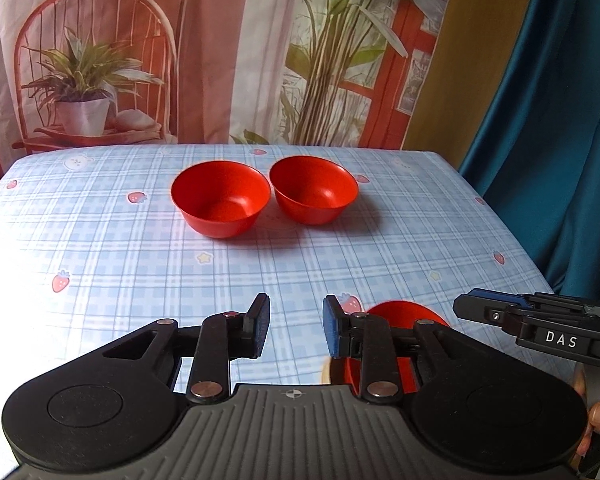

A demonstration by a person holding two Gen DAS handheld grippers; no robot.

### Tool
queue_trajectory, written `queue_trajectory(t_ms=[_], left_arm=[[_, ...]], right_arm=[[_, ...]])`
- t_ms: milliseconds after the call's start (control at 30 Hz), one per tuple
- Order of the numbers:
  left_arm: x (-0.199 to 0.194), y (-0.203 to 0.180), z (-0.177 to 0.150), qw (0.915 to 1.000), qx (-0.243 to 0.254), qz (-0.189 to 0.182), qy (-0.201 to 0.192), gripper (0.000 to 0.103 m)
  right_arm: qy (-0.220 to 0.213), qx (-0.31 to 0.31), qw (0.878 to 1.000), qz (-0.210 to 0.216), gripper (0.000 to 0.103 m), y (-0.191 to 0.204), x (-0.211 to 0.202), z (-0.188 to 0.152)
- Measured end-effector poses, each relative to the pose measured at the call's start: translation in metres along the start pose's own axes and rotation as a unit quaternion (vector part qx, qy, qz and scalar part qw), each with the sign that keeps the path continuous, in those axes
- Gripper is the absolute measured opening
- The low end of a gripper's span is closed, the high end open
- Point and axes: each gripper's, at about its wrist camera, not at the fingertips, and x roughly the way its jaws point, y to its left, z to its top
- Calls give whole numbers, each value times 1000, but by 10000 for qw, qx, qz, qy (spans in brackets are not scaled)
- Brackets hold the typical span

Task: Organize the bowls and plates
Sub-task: 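Move the left tool to the next red bowl and grip its rim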

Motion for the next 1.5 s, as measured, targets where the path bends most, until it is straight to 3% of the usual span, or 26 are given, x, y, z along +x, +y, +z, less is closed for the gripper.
queue_trajectory(t_ms=[367,700,933,1067,1500], left_arm=[[8,42,36,9992,-231,250,-208,30],[51,73,66,9989,-293,367,-90,30],[99,102,84,9979,-492,424,57,30],[120,113,86,9972,-585,418,179,30],[123,119,85,9975,-555,344,260,30]], right_arm=[[-213,-471,9986,84,24,31,30,50],[138,-867,9960,133,24,68,90,85],[471,-190,9987,77,26,73,147,98],[679,-98,9976,47,26,76,172,98],[833,-121,9965,6,27,73,194,100]])
